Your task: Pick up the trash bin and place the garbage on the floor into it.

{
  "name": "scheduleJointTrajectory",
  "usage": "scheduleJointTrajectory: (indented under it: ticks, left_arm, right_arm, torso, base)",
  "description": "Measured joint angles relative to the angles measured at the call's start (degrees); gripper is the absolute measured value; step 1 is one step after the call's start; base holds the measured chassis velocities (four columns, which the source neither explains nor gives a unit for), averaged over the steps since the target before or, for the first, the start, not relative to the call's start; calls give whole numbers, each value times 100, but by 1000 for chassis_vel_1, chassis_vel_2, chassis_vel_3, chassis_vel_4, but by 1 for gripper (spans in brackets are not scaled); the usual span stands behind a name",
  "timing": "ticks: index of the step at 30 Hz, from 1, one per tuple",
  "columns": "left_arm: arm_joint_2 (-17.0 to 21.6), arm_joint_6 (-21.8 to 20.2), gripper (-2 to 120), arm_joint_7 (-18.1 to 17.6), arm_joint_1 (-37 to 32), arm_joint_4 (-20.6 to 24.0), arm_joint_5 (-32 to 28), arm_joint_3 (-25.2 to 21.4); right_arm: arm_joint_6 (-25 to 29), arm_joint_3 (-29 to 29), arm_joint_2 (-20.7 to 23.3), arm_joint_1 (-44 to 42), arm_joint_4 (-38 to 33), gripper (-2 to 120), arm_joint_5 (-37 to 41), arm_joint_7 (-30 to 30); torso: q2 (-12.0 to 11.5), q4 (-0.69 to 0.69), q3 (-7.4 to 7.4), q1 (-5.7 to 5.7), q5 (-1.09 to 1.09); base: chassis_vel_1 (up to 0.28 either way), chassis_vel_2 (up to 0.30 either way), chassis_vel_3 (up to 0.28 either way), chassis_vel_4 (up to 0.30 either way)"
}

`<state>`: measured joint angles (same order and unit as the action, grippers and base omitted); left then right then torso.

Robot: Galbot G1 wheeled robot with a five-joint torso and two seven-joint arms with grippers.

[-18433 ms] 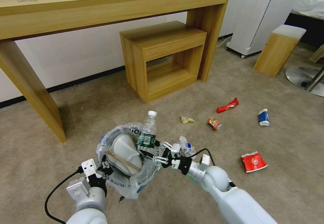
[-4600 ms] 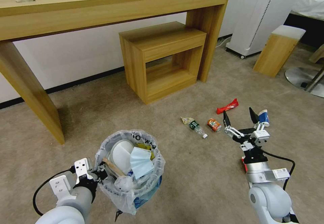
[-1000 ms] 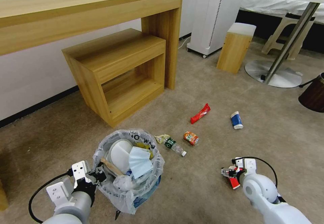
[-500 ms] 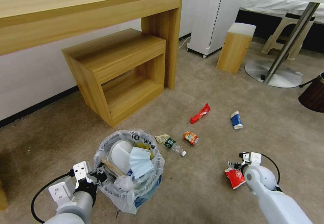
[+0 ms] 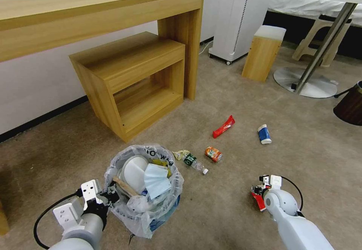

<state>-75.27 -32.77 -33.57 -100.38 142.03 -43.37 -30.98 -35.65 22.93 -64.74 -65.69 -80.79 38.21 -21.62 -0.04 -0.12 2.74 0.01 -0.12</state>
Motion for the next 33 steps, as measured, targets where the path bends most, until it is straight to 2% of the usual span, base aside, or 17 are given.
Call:
scheduleJointTrajectory:
  ticks: [1, 3, 4, 7, 9, 11, 15, 19, 20, 23, 24, 26, 27, 29, 30, 31, 33]
  left_arm:
    - [0, 0, 0, 0, 0, 0, 0, 0]
    - [0, 6, 0, 1, 23, -26, 1, 6]
    - [0, 6, 0, 1, 23, -26, 1, 6]
    - [4, 26, 0, 1, 43, -73, 12, 8]
    - [9, 30, 0, 2, 43, -85, 15, 8]
    - [17, 38, 0, 4, 42, -93, 16, 8]
    - [39, 44, 0, 7, 45, -107, 16, 3]
    - [38, 48, 0, 7, 68, -191, 40, 21]
    - [38, 48, 0, 7, 68, -191, 40, 21]
    - [-10, 49, 0, 7, 83, -266, 109, 92]
    - [-10, 49, 0, 7, 83, -266, 109, 92]
    - [-56, 55, 0, 7, 98, -334, 193, 157]
    - [-56, 55, 0, 7, 98, -334, 193, 157]
    - [-102, 65, 0, 7, 110, -391, 260, 221]
    - [-115, 65, 0, 9, 113, -406, 275, 234]
    - [-115, 65, 0, 9, 113, -406, 275, 234]
    - [-145, 61, 0, 14, 126, -434, 292, 256]
  right_arm:
    - [0, 0, 0, 0, 0, 41, 0, 0]
    - [16, 10, 30, -47, -52, 31, -47, 55]
    - [16, 10, 30, -47, -52, 31, -47, 55]
    - [35, 3, 37, -108, -104, 17, -118, 94]
    - [49, -11, 36, -132, -115, 14, -164, 113]
    - [84, -39, 22, -173, -136, 3, -235, 141]
    - [147, -78, 22, -220, -229, 0, -262, 156]
    - [949, -94, 157, -427, -1050, 0, -87, 609]
    - [949, -94, 157, -427, -1050, 0, -87, 609]
    - [1622, -137, 271, -497, -1864, 0, 180, 1072]
    - [1622, -137, 271, -497, -1864, 0, 180, 1072]
    - [2170, -340, 347, -446, -2390, 0, 489, 1542]
    - [2170, -340, 347, -446, -2390, 0, 489, 1542]
    - [2864, -690, 346, -261, -2685, 0, 766, 2453]
    - [3054, -801, 315, -187, -2708, 0, 844, 2790]
    - [3054, -801, 315, -187, -2708, 0, 844, 2790]
    - [3611, -1176, 145, 84, -2642, 0, 1024, 3698]
  torso:
    - [0, 0, 0, 0, 0]
    - [0, 0, 0, 0, 0]
    - [0, 0, 0, 0, 0]
    - [0, 0, 0, 0, -1]
    - [0, 0, 0, 0, -1]
    - [0, 0, 0, 0, -1]
    - [0, 0, 0, 0, 1]
    - [0, 0, 0, 0, 1]
    - [0, 0, 0, 0, 1]
    - [0, 0, 0, 0, -2]
    - [0, 0, 0, 0, -2]
    - [0, 0, 0, 0, -2]
    - [0, 0, 0, 0, -2]
    - [0, 1, 0, 0, -2]
    - [0, 0, 0, 0, -2]
    - [0, 0, 0, 0, -2]
    - [0, 0, 0, 0, 0]
  base:
    - [0, 0, 0, 0]
    - [0, 0, 0, 0]
    - [0, 0, 0, 0]
    - [0, 0, 0, 0]
    - [0, 0, 0, 0]
    - [0, 0, 0, 0]
    - [0, 0, 0, 0]
    - [0, 0, 0, 0]
    - [0, 0, 0, 0]
    - [0, 0, 0, 0]
    - [0, 0, 0, 0]
    - [0, 0, 0, 0]
    - [0, 0, 0, 0]
    - [0, 0, 0, 0]
    - [0, 0, 0, 0]
    - [0, 0, 0, 0]
    - [0, 0, 0, 0]
